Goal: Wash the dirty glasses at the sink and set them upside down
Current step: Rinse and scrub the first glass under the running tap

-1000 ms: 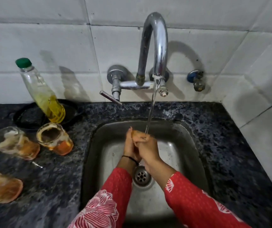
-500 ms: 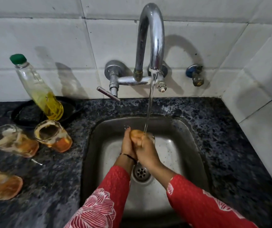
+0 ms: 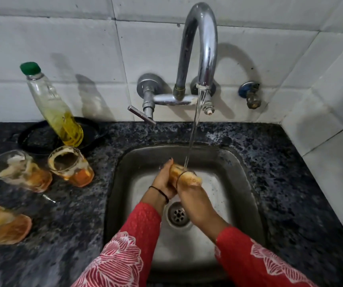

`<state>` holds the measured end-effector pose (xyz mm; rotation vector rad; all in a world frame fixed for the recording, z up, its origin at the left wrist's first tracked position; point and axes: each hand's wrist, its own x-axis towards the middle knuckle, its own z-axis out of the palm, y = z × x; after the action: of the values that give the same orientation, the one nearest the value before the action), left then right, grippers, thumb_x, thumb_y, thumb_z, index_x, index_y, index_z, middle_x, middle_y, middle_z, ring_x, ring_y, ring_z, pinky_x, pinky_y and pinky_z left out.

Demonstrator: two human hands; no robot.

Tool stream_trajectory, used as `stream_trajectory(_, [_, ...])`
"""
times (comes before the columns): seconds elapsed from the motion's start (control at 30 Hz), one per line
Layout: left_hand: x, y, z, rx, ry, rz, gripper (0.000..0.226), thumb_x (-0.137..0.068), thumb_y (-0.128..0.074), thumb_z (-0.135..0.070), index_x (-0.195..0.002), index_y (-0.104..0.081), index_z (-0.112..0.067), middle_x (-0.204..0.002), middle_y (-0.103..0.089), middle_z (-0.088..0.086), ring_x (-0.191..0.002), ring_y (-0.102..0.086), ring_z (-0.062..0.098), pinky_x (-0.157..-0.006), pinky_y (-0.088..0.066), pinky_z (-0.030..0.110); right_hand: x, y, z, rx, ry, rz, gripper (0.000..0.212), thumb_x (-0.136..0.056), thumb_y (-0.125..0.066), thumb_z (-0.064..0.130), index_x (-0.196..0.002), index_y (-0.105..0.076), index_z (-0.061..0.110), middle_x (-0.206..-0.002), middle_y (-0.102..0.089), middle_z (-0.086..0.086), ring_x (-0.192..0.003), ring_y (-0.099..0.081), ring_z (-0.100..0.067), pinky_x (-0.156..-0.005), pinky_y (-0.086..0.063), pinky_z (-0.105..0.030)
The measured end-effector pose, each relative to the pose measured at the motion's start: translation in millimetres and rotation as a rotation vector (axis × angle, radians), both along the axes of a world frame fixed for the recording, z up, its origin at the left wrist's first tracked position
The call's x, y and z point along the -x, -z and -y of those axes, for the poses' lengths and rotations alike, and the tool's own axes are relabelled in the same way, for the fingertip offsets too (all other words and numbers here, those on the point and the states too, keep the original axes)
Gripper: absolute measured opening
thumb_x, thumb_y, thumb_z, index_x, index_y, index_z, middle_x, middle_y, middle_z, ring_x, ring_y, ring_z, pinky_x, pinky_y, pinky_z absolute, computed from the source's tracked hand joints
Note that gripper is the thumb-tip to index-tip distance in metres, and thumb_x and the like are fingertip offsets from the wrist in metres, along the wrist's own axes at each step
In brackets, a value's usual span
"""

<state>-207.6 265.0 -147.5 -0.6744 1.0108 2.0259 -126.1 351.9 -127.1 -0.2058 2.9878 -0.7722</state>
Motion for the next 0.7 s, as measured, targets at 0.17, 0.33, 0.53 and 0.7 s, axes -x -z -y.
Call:
stream_trajectory(0.17, [-9.2,10.6,0.3,-0.090,-0.056,0.010,0.067,-0.091,-0.037,-0.059,-0.095,-0.065,0.002,-0.087,-0.070,0.018,-0.088,-0.062,0.029,-0.084,-0.048,0.038,10.2,-0.9,-3.9,0.022,0.000,0.074,0.032,-0.090,-0.044,-0.003,-0.117,-0.061,-0.004,-0.121,-0.060,-0.024,-0.115,-0.053,-0.038,-0.099,-0.040,-0.046])
stream_trajectory(0.33, [-16.0,10.3,-12.3,-0.109,-0.216,-0.070,0.046,-0.095,-0.036,-0.050,-0.091,-0.061,-0.011,-0.078,-0.067,0.006,-0.080,-0.061,0.018,-0.083,-0.046,0.030,39.3,-13.7,34.7,0.947,0.718,0.240,0.025,-0.088,-0.050,-0.001,-0.094,-0.073,0.006,-0.095,-0.074,-0.005,-0.094,-0.069,-0.018,-0.080,-0.055,-0.027])
stream_trajectory(0.53, [-11.9,13.4,-0.8,-0.045,-0.150,0.055,0.075,-0.094,-0.018,-0.062,-0.095,-0.064,-0.003,-0.077,-0.073,0.016,-0.081,-0.066,0.027,-0.090,-0.044,0.037,29.1,-13.2,-4.5,0.025,-0.054,0.269,0.031,-0.098,-0.035,0.031,-0.116,-0.058,0.021,-0.120,-0.061,-0.005,-0.111,-0.057,-0.018,-0.094,-0.045,-0.035])
stream_trajectory(0.7, [-26.5,16.2,-3.2,-0.192,-0.183,0.020,0.071,-0.089,-0.034,-0.066,-0.108,-0.066,-0.006,-0.108,-0.068,0.016,-0.105,-0.062,0.028,-0.101,-0.041,0.039,35.6,-27.8,9.7,-0.092,0.092,0.136,0.026,-0.090,-0.049,0.012,-0.112,-0.061,0.018,-0.113,-0.065,-0.008,-0.105,-0.061,-0.028,-0.089,-0.050,-0.035])
